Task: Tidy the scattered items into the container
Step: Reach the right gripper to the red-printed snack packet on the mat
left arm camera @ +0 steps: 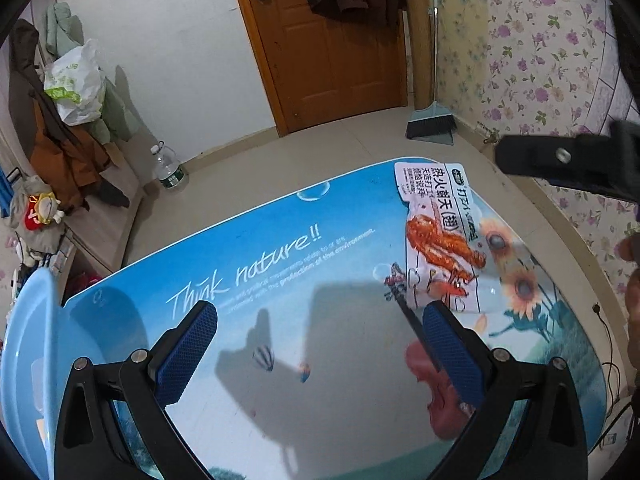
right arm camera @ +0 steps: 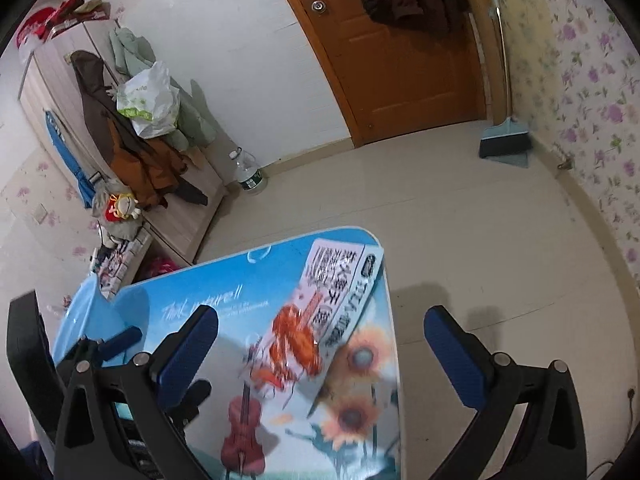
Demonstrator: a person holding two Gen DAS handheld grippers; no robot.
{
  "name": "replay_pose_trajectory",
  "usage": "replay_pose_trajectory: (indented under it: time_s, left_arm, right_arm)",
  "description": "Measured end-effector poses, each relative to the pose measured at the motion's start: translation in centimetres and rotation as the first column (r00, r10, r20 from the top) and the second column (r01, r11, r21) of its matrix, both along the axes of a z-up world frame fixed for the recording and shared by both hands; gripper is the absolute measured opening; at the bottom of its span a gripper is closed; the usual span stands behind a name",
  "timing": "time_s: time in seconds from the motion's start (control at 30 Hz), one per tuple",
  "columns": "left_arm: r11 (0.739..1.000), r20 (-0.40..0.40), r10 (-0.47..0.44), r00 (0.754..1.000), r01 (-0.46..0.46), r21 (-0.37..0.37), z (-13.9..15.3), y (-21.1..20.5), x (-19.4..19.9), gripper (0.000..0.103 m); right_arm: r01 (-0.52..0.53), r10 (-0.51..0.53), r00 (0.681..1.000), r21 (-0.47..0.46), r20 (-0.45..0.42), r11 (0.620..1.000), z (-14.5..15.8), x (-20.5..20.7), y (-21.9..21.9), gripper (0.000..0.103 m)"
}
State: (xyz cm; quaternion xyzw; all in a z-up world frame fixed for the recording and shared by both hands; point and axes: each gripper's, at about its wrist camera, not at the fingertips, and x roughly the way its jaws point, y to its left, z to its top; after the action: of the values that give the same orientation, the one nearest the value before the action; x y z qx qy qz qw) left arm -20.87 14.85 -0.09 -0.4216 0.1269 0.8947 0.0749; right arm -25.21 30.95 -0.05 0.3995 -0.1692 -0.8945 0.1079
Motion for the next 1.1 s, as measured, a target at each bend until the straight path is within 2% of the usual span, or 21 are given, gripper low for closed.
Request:
replay_pose_trajectory:
  time_s: [0.2, 0.37, 0.53, 0.9, 1.1]
  left_arm:
    - [1.0, 0.023, 0.0, 1.0, 0.0, -0.01, -1.0, 0.4, -1.1, 0.103]
    - [1.0, 0.052, -0.009, 0.999, 0.01, -0.016, -1.7, 0.8, -1.8, 0.103]
    - [1.0, 0.056, -0.014, 0.998, 0.015, -0.017, -1.9, 1.1, -2.1, 0.103]
    - [0.999, 0.07, -0.021, 0.997, 0.023, -0.027, -2.2, 1.3, -2.1, 0.103]
    - [0.999, 0.073, -0.023, 0.997, 0.025, -0.027, -2.3, 1.3, -2.3, 0.103]
  right_arm:
    - [0.001, 0.008, 0.997, -0.117, 0.076, 0.993, -1.6, -3.6, 0.9, 0.103]
    - [0.001, 0.01, 0.996, -0.121, 0.088, 0.993, -2.5, -5.4, 1.1, 0.103]
    - [-0.005, 0.025, 0.995, -0.194, 0.1, 0.981, -3.2, -6.9, 1.3, 0.103]
    - [-0.021, 0.051, 0.989, -0.206, 0.138, 0.978, -4.7, -10.9, 1.3, 0.103]
    - [-0.052, 0.082, 0.989, -0.232, 0.12, 0.971, -4.6, -12.1, 0.4, 0.103]
